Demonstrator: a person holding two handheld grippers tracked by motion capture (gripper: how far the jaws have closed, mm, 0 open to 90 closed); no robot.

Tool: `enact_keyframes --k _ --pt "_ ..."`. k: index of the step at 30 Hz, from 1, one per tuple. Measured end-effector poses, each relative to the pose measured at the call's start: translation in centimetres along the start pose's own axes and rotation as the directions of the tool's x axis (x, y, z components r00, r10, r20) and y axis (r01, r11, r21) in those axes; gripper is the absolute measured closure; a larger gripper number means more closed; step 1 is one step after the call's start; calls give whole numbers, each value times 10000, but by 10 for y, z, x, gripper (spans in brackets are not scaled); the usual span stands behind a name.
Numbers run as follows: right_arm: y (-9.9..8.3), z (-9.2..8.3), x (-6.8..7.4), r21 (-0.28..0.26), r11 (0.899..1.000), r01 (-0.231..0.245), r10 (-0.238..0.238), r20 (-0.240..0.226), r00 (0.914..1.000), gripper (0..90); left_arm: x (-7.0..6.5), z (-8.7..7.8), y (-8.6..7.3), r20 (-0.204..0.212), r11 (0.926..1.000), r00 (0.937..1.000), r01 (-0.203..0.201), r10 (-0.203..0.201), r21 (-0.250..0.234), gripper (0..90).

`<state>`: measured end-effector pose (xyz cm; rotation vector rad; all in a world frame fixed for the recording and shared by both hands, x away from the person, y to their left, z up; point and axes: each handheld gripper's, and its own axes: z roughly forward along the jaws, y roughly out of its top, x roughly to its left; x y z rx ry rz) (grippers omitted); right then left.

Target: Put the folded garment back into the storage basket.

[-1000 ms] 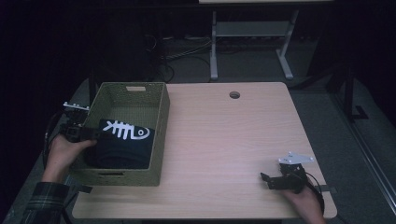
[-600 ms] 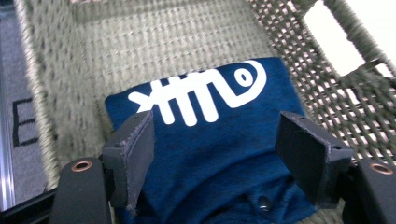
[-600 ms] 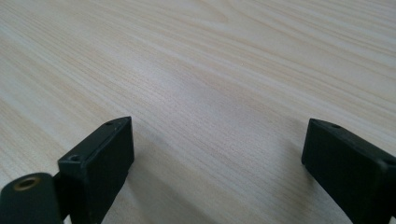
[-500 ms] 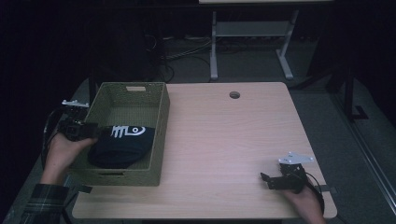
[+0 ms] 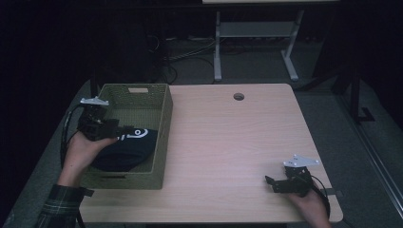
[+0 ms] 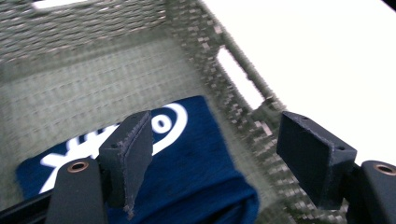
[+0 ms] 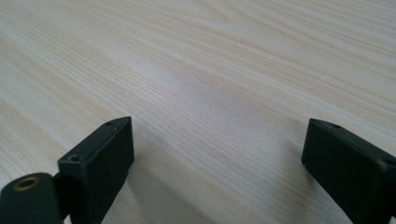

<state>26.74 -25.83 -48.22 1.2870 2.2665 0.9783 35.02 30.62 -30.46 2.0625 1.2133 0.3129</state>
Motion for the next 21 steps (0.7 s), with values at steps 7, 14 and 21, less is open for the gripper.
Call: enact_keyframes --k 7,14,21 --pt "0 0 0 2 10000 -2 2 2 10000 89 -28 17 7 626 9992 9973 -389 396 -127 212" --pt "0 0 0 2 10000 -8 8 -9 10000 89 -61 32 10 1063 9967 9918 -657 704 -472 172" --pt "0 0 0 10 10000 2 -2 -23 10000 89 -93 52 11 1574 9933 9814 -1028 1100 -534 151"
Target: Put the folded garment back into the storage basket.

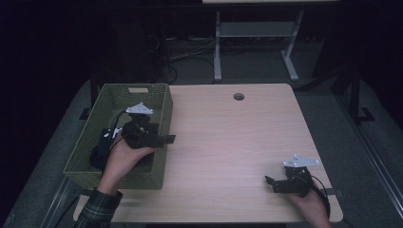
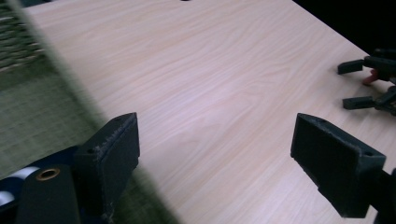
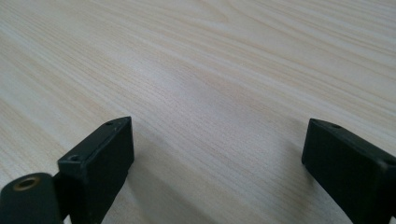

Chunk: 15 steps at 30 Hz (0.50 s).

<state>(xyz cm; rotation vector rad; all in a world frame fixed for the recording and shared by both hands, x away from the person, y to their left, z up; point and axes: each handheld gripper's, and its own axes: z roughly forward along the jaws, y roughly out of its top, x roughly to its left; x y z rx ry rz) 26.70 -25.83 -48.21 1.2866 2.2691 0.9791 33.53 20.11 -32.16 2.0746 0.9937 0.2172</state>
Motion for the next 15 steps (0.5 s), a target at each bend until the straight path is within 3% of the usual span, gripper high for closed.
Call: enact_keyframes --k 9,15 --pt "0 0 0 -3 10000 12 -12 -17 10000 89 -33 33 -2 316 9994 9990 -309 314 -166 150" --pt "0 0 0 6 10000 13 -13 -18 10000 89 -51 56 -9 374 9971 9964 -762 759 52 150"
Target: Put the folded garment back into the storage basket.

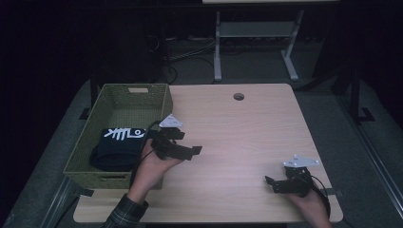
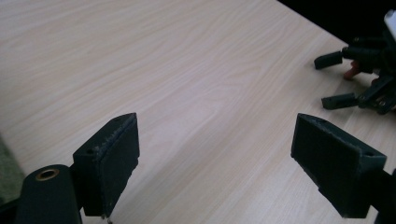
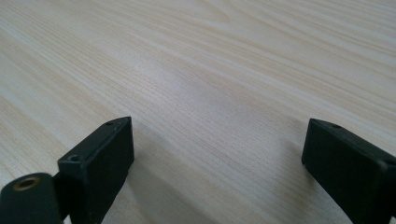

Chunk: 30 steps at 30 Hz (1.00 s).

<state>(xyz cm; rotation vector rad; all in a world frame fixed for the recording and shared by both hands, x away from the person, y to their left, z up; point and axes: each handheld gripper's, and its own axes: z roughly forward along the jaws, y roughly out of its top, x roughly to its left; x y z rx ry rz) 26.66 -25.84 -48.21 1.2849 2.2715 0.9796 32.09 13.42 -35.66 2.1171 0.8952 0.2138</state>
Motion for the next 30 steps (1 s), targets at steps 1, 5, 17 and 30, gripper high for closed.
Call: enact_keyframes --k 1,5,17,30 --pt "0 0 0 1 10000 -1 1 0 10000 89 -3 4 -1 33 10000 10000 -63 63 51 150" --pt "0 0 0 -1 10000 -2 2 2 10000 89 -12 19 -7 101 9985 9993 -360 356 402 150" --pt "0 0 0 4 10000 3 -3 11 10000 89 -22 58 -36 -49 9896 9956 -925 936 1102 150" --pt "0 0 0 7 10000 1 -1 9 10000 89 -24 88 -61 -273 9769 9916 -1197 1265 1769 149"
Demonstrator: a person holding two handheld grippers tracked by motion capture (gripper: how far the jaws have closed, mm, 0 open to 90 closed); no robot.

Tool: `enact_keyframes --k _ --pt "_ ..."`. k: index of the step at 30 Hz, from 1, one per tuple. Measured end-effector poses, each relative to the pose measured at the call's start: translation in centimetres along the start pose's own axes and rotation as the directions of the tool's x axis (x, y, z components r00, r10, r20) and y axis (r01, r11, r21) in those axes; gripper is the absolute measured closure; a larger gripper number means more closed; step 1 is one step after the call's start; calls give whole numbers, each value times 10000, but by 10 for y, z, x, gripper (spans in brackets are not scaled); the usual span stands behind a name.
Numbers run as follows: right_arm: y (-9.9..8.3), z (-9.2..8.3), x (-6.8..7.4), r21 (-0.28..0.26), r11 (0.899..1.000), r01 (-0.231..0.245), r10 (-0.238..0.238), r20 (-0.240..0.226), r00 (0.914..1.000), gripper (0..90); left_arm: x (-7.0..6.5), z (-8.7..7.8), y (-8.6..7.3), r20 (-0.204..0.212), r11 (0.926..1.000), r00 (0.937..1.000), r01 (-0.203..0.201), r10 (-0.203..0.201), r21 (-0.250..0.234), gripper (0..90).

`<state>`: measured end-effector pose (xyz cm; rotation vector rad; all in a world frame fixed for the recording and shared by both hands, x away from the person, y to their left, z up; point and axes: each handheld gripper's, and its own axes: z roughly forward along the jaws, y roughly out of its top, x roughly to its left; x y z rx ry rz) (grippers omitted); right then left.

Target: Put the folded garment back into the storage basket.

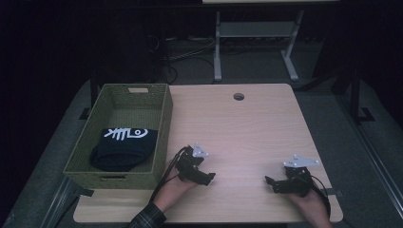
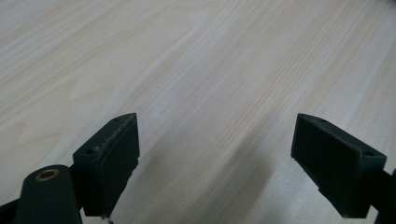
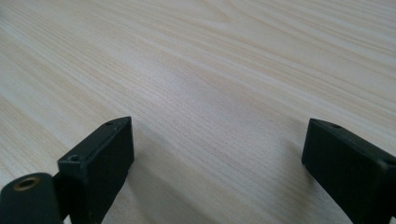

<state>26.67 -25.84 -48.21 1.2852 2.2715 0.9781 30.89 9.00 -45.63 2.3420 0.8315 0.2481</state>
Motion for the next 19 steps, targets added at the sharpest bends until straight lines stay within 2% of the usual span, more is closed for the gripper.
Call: enact_keyframes --k 4,6,9,19 --pt "0 0 0 0 10000 14 -14 -7 10000 89 0 6 -4 -113 10000 9999 0 1 95 149" --pt "0 0 0 2 10000 16 -16 -15 10000 89 -3 9 -6 -318 9999 9994 -160 162 60 132" --pt "0 0 0 8 10000 24 -24 -25 10000 89 -3 9 -6 -242 9997 9994 -256 258 61 132" --pt "0 0 0 11 10000 55 -55 -52 10000 89 -1 10 -17 -80 9953 9991 -432 426 -863 128"
